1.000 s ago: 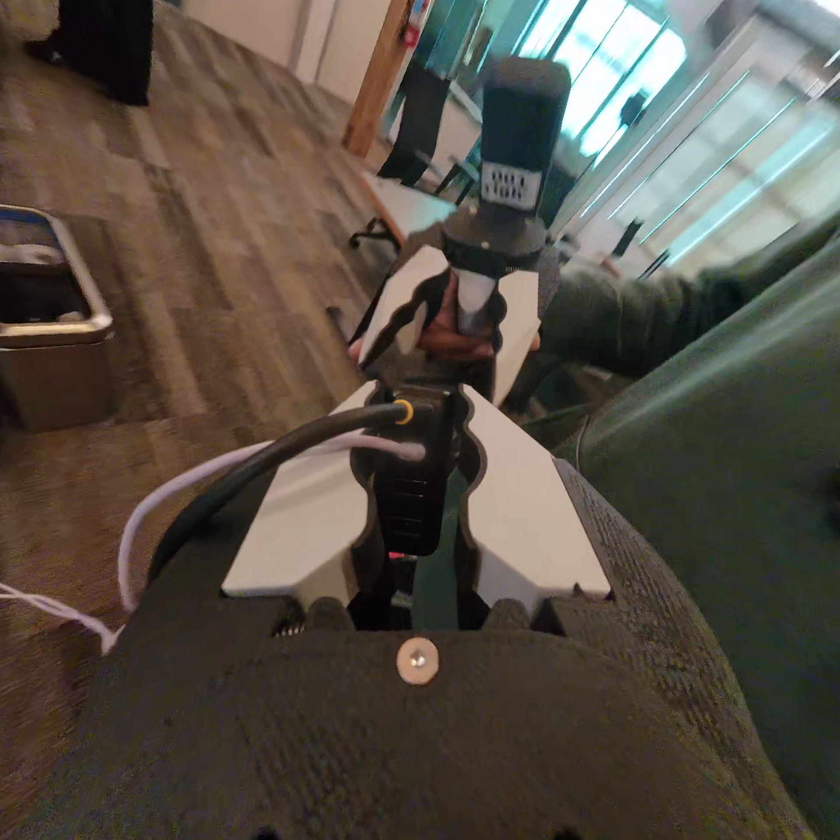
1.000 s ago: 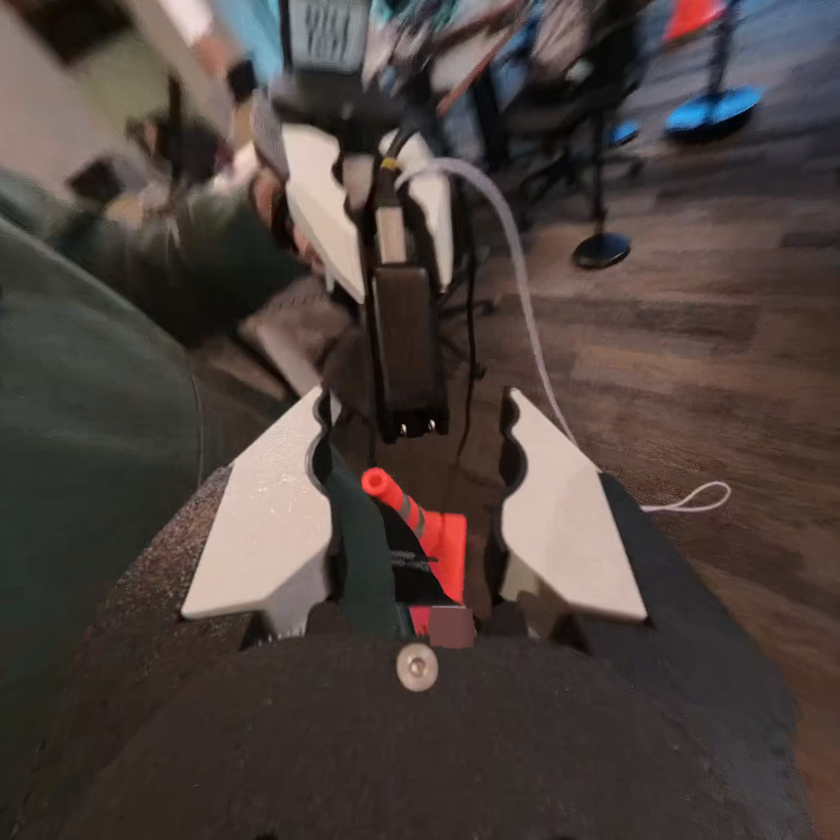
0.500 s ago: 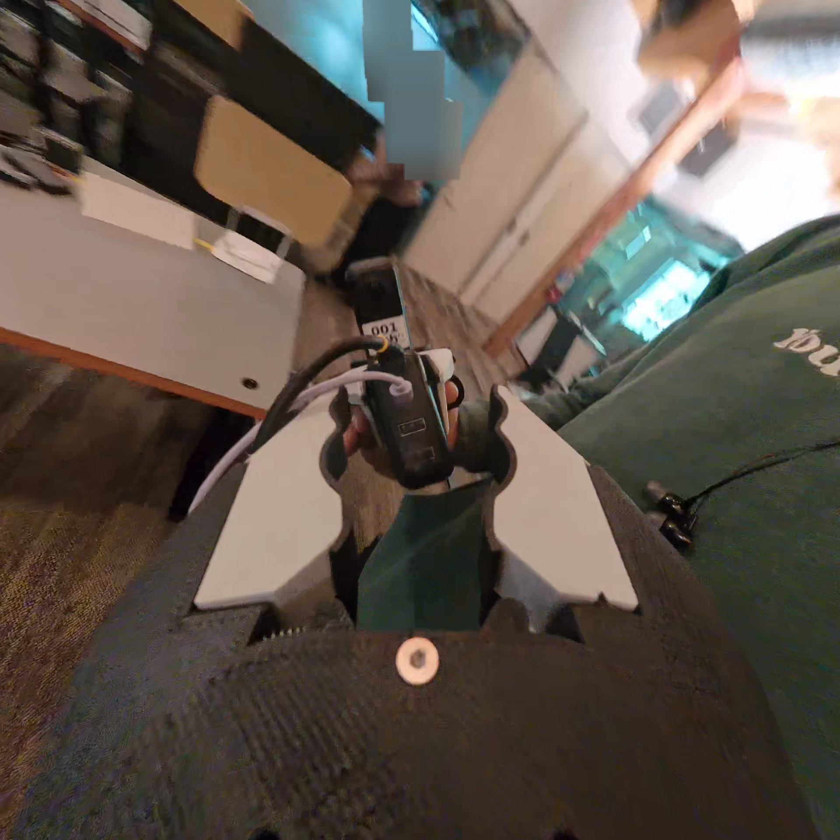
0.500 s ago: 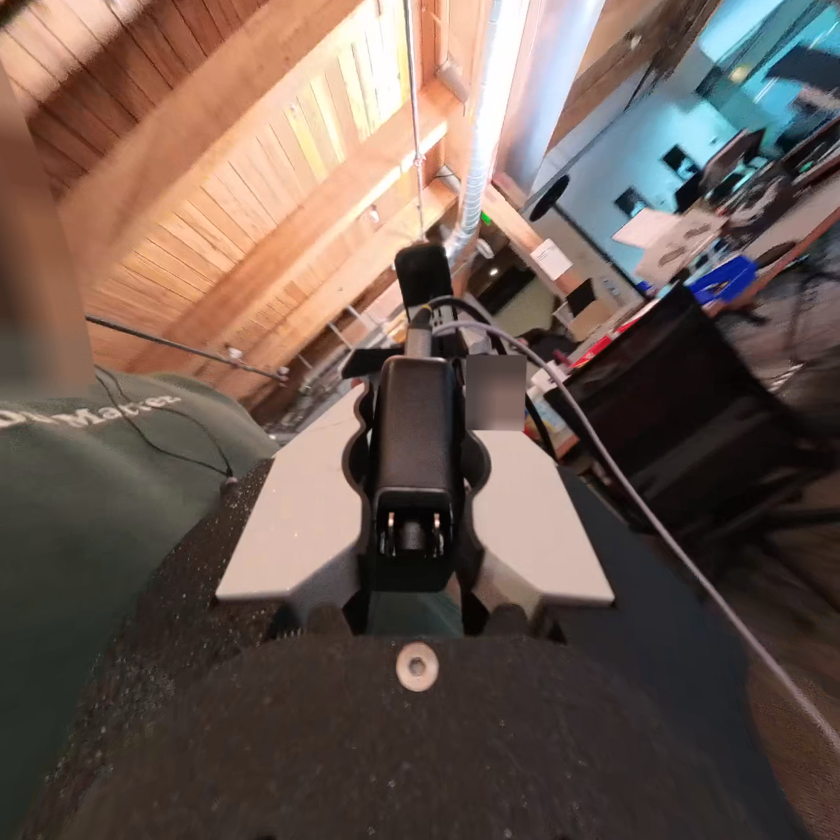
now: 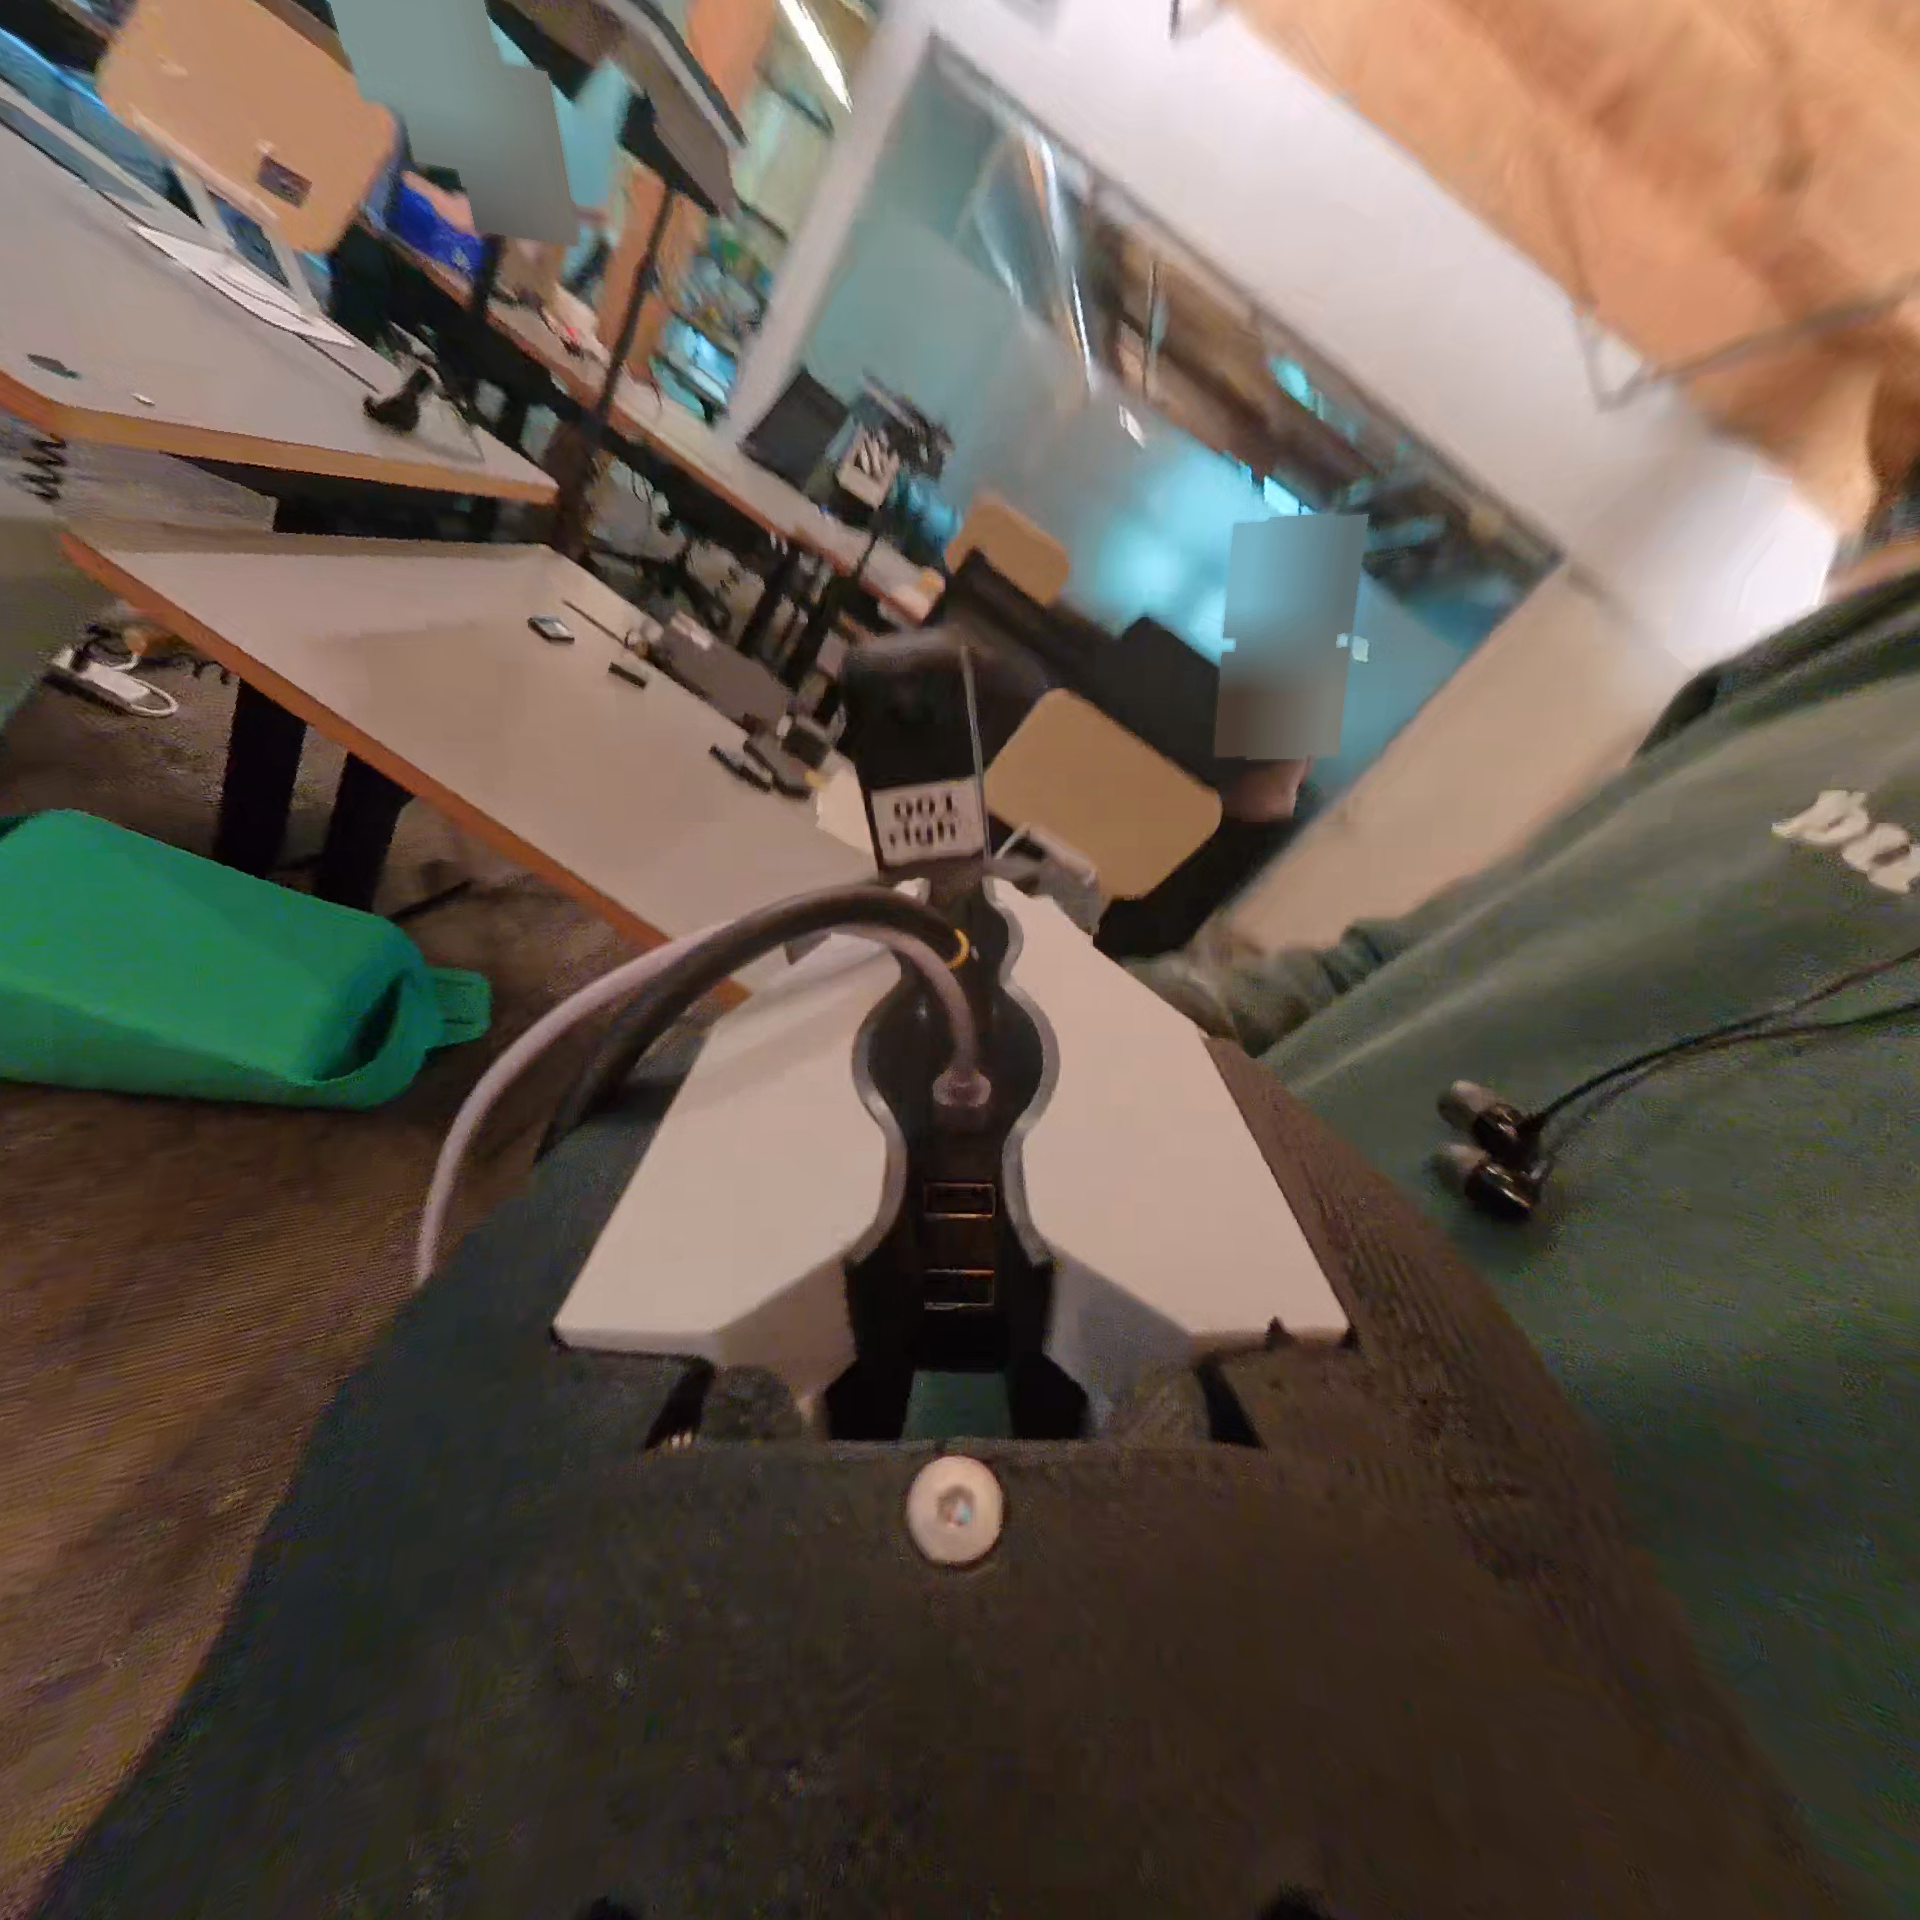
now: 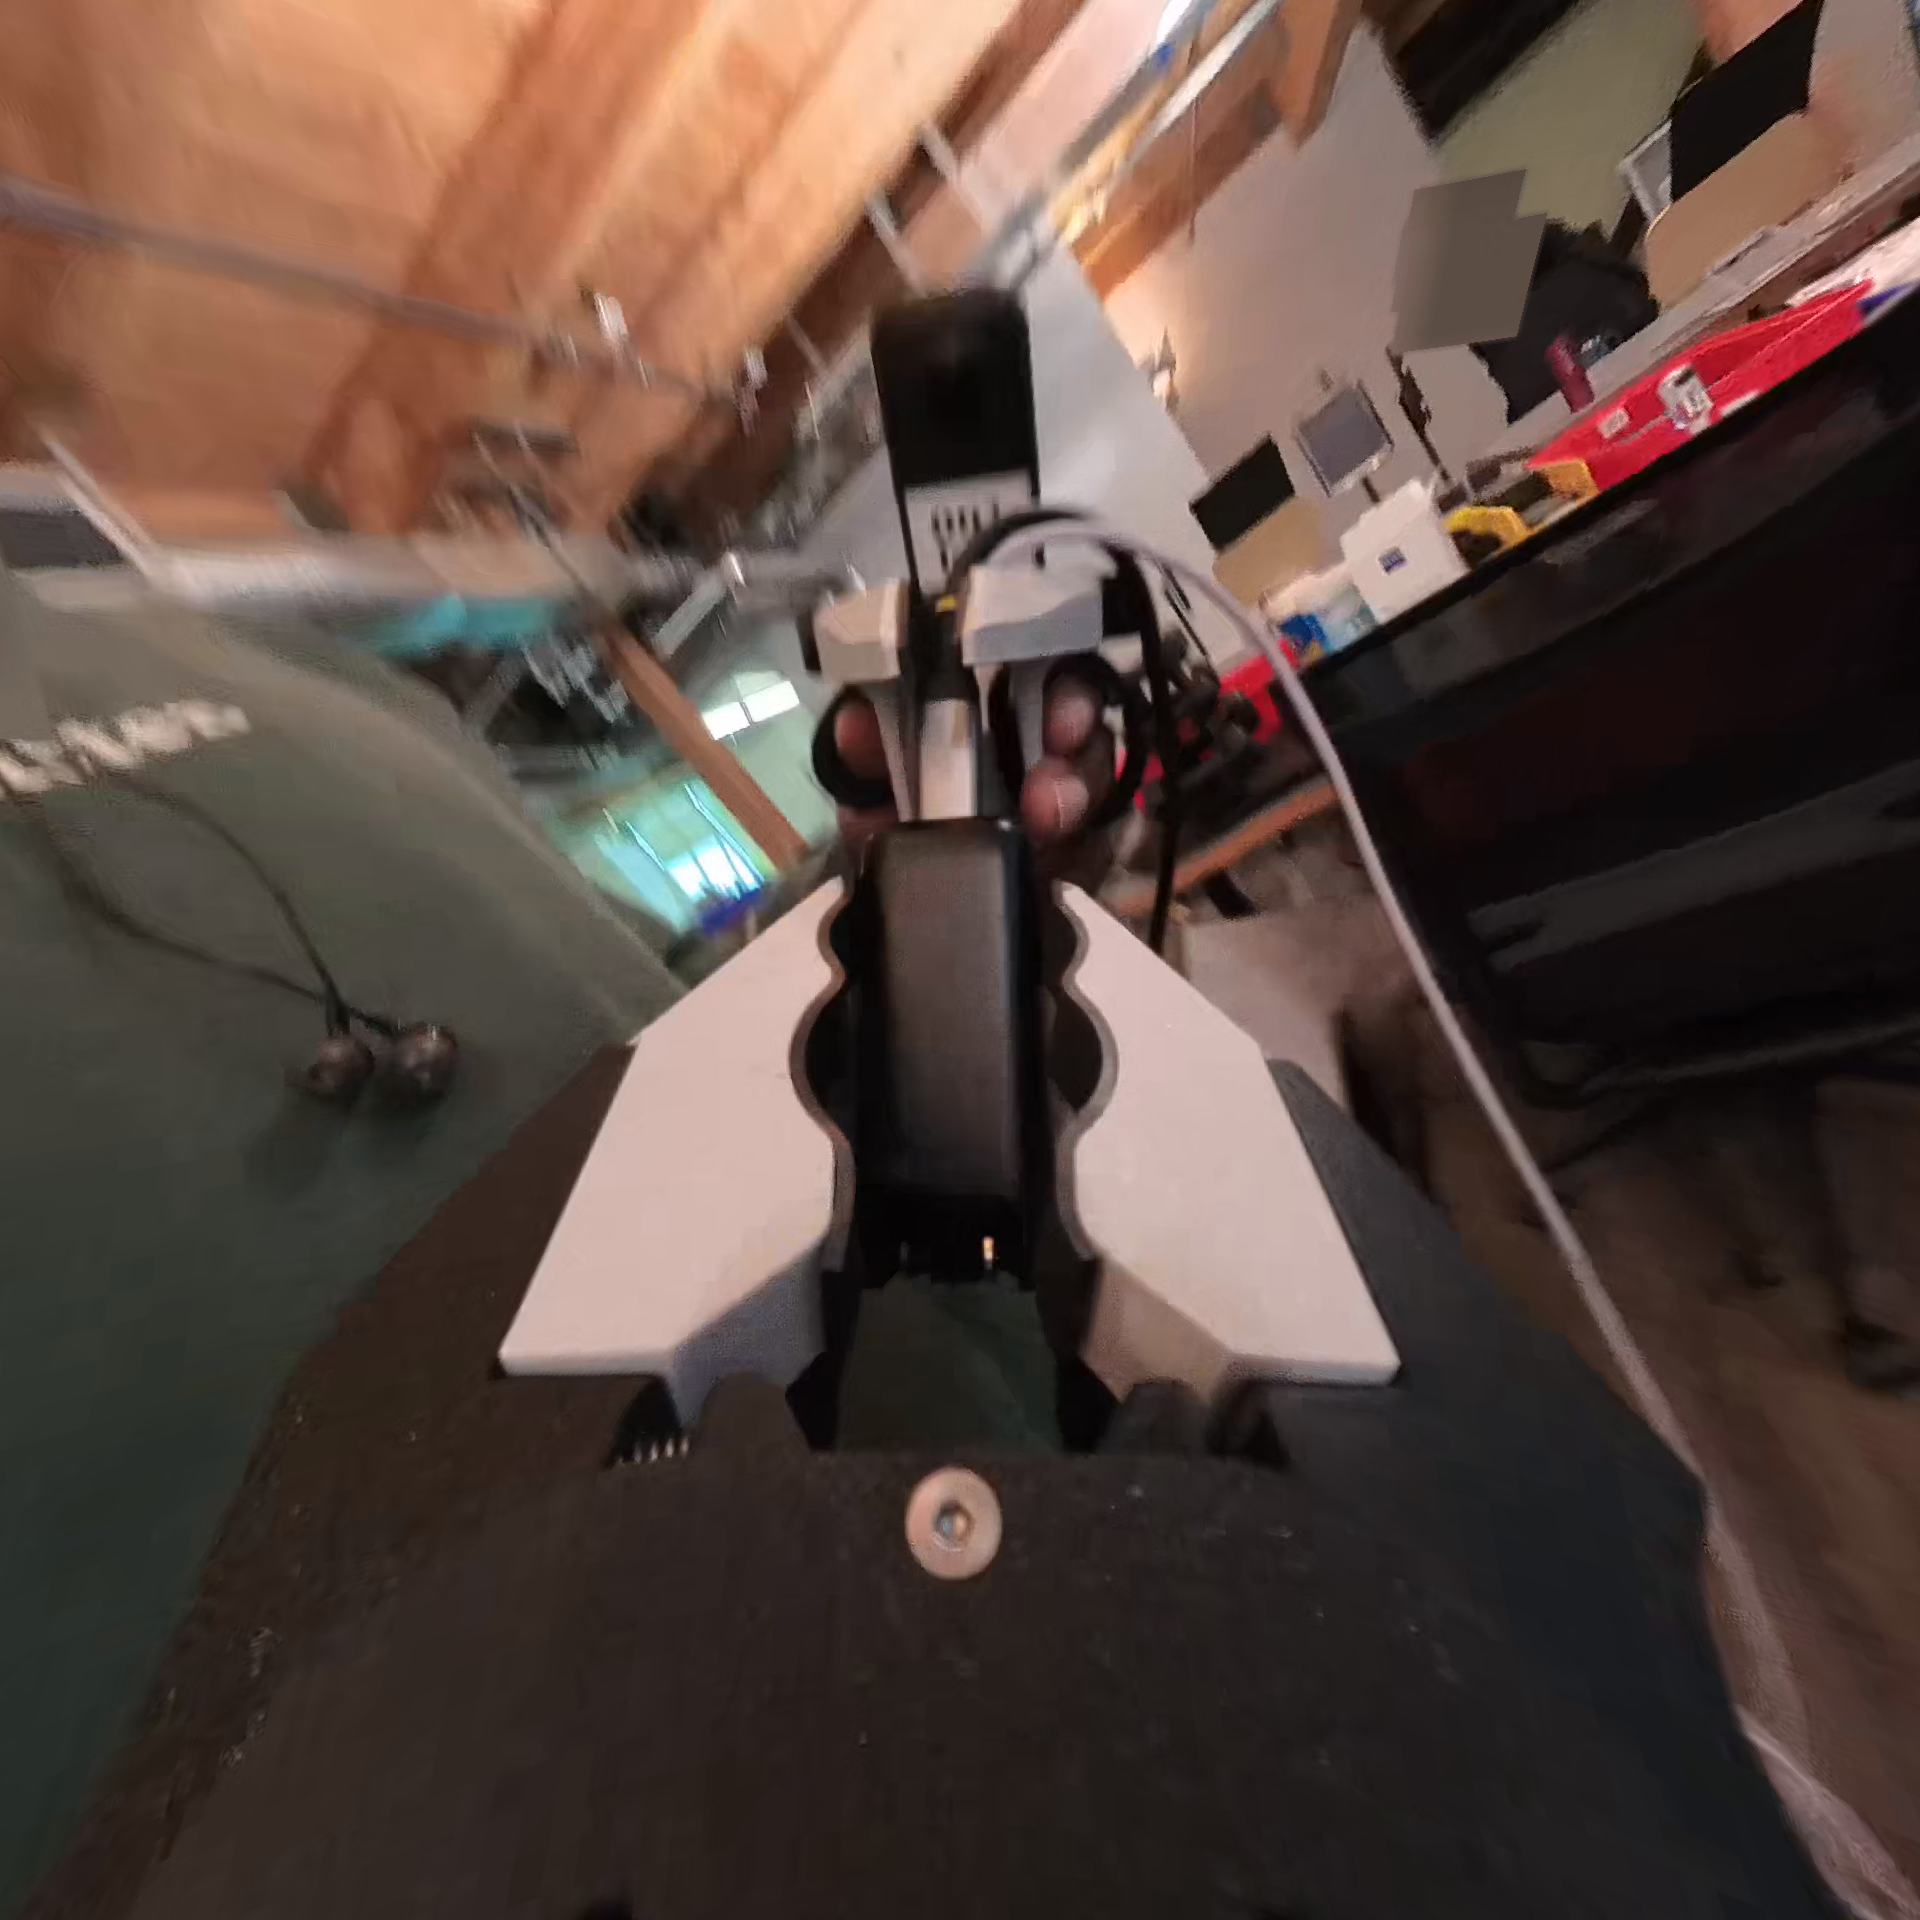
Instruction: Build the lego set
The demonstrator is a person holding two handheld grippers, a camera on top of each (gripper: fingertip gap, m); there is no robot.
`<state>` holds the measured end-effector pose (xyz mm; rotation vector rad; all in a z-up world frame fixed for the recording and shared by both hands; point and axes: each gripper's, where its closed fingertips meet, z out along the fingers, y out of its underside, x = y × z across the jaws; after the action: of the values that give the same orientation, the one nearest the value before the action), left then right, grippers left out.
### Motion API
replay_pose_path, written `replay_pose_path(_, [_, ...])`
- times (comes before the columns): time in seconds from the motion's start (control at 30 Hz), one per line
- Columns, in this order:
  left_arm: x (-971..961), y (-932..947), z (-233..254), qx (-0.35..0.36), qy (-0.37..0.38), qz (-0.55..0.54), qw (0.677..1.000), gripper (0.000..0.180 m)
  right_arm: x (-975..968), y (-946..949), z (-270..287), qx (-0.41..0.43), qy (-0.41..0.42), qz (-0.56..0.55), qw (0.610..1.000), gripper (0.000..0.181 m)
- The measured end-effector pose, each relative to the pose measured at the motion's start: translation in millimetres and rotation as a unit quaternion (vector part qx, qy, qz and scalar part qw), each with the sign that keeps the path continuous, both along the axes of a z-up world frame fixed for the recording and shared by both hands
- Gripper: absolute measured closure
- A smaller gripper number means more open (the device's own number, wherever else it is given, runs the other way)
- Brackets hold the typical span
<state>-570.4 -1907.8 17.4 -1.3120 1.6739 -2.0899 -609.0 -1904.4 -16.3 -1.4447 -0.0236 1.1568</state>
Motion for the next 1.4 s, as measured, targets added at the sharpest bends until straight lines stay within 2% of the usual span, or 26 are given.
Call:
replay_pose_path(0.13, [46,57,23,0.130,0.002,-0.066,0.989,0.177,37,83,8,-0.008,-0.207,-0.001,0.978,0.146])
replay_pose_path(0.23, [77,103,42,0.212,-0.008,-0.085,0.974,0.177,58,155,10,0.005,-0.366,-0.013,0.931,0.126])
replay_pose_path(0.3, [97,134,54,0.236,-0.013,-0.087,0.968,0.177,74,204,22,0.041,-0.394,-0.037,0.918,0.140])
replay_pose_path(0.4, [130,199,65,0.238,-0.010,-0.035,0.971,0.172,95,255,41,0.058,-0.299,-0.003,0.952,0.143])
replay_pose_path(0.5, [153,254,59,0.185,0.017,-0.005,0.983,0.164,108,289,46,0.058,-0.176,0.071,0.980,0.143])
replay_pose_path(0.63, [168,324,53,0.073,0.032,0.035,0.996,0.123,137,334,49,0.053,0.033,0.148,0.987,0.143])
replay_pose_path(0.7, [172,368,54,0.017,0.018,0.074,0.997,0.117,160,364,44,0.046,0.095,0.164,0.981,0.143])
replay_pose_path(0.77, [177,414,48,-0.024,0.013,0.128,0.991,0.117,182,397,40,0.048,0.105,0.176,0.978,0.143])
replay_pose_path(0.9, [196,487,28,-0.055,0.026,0.223,0.973,0.113,228,480,53,0.047,0.119,0.190,0.973,0.144])
replay_pose_path(1.03, [230,546,16,-0.043,0.031,0.301,0.952,0.114,266,574,77,0.043,0.132,0.175,0.975,0.143])
replay_pose_path(1.2, [258,637,42,-0.047,-0.052,0.416,0.907,0.134,266,668,106,0.061,0.106,0.202,0.972,0.143])
replay_pose_path(1.3, [253,684,63,-0.041,-0.095,0.424,0.900,0.143,264,708,125,0.074,0.122,0.248,0.958,0.143])
replay_pose_path(1.4, [245,731,68,-0.030,-0.100,0.411,0.905,0.143,255,748,126,0.078,0.085,0.280,0.953,0.142])
